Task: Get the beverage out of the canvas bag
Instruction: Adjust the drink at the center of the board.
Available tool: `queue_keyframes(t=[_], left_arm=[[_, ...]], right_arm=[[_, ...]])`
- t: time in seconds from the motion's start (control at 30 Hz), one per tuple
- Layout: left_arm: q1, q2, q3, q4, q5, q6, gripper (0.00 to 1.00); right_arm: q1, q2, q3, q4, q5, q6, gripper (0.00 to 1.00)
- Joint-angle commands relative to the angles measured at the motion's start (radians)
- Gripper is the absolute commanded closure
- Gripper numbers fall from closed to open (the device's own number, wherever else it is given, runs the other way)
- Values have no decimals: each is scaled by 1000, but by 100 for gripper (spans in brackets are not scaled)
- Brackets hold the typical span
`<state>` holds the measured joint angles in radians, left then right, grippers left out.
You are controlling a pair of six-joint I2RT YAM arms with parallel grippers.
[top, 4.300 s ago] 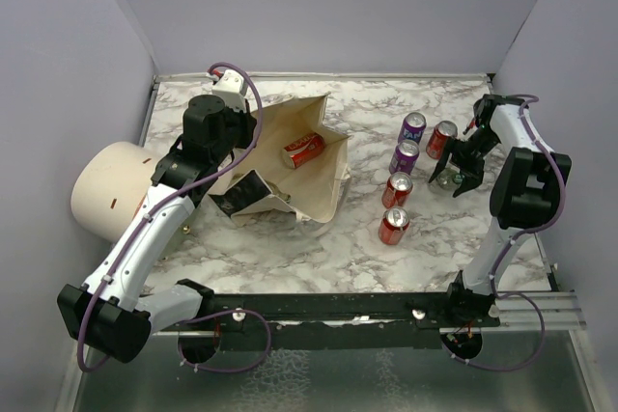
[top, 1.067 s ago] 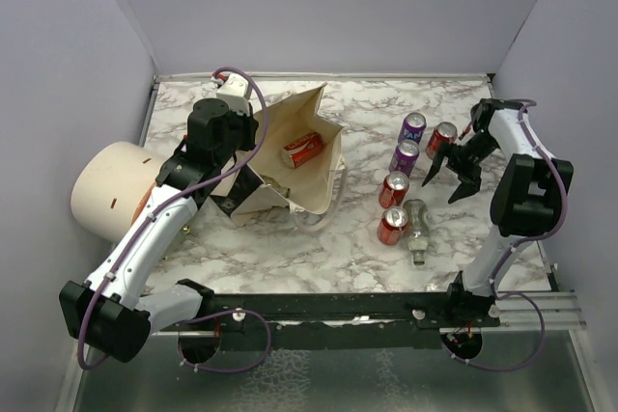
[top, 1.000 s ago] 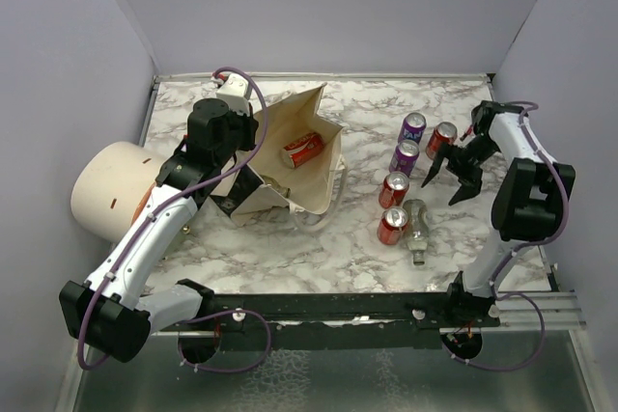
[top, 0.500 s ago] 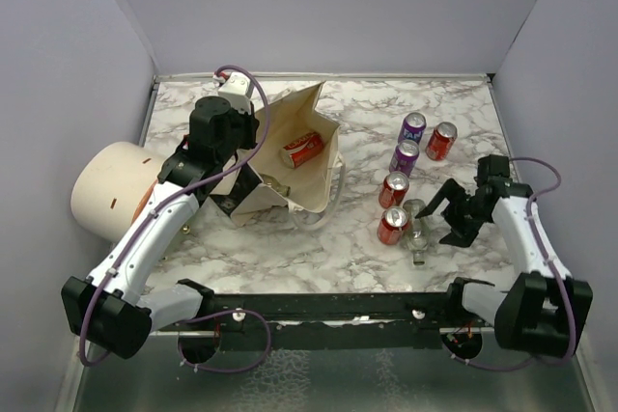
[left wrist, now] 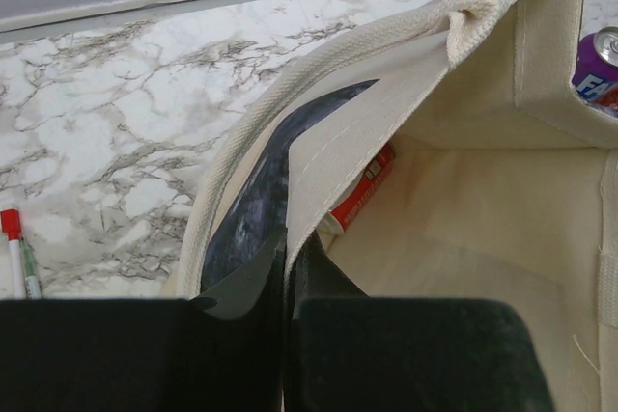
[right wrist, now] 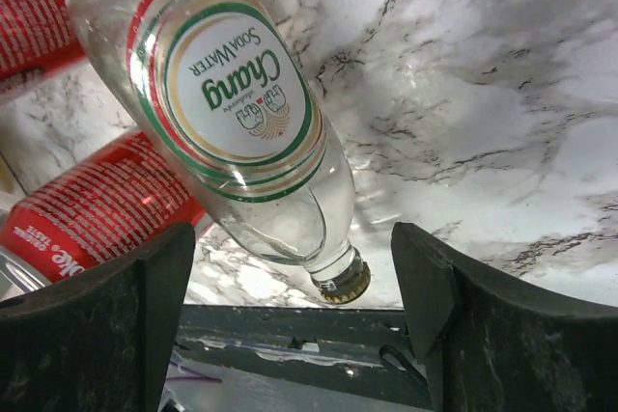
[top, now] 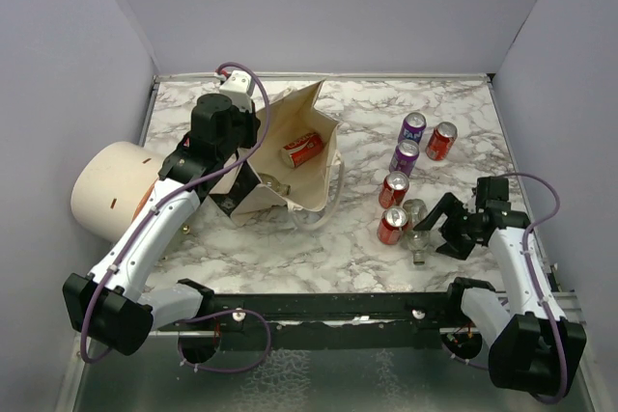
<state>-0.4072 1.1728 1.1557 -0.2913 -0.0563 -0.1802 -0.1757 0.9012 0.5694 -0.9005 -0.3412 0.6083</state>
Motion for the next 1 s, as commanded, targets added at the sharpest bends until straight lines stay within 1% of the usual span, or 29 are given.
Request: queue_keyframes(t=[0.0, 0.07, 0.23, 0.3, 0.4, 0.53, 0.63, 0.7, 0.8, 0.9, 0.97], left_arm=[[-1, 2, 37, -27, 34, -14, 100], [-1, -1, 39, -32, 36, -14, 100], [-1, -10, 41, -39, 33, -12, 100], [-2, -12, 38, -37, 36, -17, 100], [-2, -12, 34, -33, 39, -22, 100], [-2, -15, 34, -31, 42, -26, 100], [-2, -23, 39, -35, 33, -16, 100], [-1, -29, 41, -41, 20, -10, 100], [-1, -37, 42, -45, 9, 2, 100], [-1, -39, 43, -46, 6, 6, 100], [-1, -37, 47, -45, -1, 8, 100]], right_arm=[[4, 10, -19, 13, -52, -46, 20], [4, 43, -25, 13, -74, -64, 27], [7, 107, -59, 37, -152, -113, 36], [11, 121, -76, 36, -154, -107, 36], [22, 144, -95, 43, -140, -88, 31], [24, 181, -126, 69, -131, -64, 28], [24, 229, -134, 87, -108, -43, 28], [24, 241, -139, 97, -92, -26, 30], [25, 244, -153, 118, -82, -8, 39], [25, 237, -152, 131, -42, 15, 42], [25, 205, -151, 133, -24, 29, 45]])
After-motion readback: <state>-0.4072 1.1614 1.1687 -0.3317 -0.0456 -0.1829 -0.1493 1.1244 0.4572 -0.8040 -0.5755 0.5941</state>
